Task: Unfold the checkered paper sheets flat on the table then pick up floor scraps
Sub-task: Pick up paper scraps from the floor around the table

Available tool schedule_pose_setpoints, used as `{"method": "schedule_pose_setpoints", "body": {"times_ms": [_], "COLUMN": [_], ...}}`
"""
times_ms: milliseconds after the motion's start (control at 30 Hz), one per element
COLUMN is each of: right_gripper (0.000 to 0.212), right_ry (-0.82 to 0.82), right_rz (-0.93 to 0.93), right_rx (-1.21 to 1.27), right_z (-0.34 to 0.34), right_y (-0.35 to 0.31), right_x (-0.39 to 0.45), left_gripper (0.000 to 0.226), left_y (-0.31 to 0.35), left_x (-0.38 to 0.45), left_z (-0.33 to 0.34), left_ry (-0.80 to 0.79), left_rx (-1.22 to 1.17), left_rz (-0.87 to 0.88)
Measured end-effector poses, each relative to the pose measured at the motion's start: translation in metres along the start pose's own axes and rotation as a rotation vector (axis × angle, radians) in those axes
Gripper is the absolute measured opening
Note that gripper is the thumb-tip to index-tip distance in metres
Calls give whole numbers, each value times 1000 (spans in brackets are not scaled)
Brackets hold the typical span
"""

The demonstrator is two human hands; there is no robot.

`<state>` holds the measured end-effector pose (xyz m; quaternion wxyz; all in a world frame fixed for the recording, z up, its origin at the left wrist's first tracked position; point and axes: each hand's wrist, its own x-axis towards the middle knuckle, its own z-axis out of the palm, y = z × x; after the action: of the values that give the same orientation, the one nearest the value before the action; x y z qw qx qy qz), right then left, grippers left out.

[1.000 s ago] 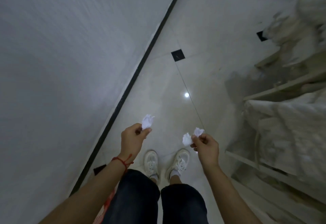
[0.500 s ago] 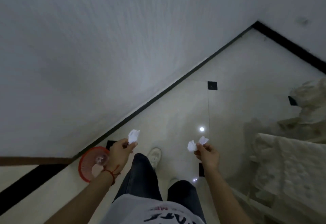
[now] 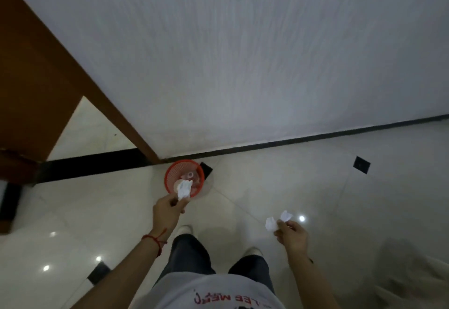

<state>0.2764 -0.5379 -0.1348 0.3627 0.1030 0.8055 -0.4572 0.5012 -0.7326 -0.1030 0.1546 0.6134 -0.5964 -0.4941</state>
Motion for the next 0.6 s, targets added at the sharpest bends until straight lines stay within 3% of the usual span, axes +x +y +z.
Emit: {"method": "schedule_pose_setpoints", "body": {"times_ms": [233, 367, 600], "right_gripper": [9, 6, 18], "right_ry": [-39, -106, -207], "right_rz": [42, 32, 33], "right_rx": [-37, -108, -268], "right_z": [114, 195, 289], "right_y": [-8, -12, -13], "right_x": [-33, -51, -41], "left_gripper": [47, 41, 31], "left_y": [-54, -86, -123], "left_x": [46, 76, 131], "left_z": [-90, -131, -130], "left_ry": [54, 19, -67], "left_rx": [4, 7, 7], "left_rz": [-119, -180, -281]}}
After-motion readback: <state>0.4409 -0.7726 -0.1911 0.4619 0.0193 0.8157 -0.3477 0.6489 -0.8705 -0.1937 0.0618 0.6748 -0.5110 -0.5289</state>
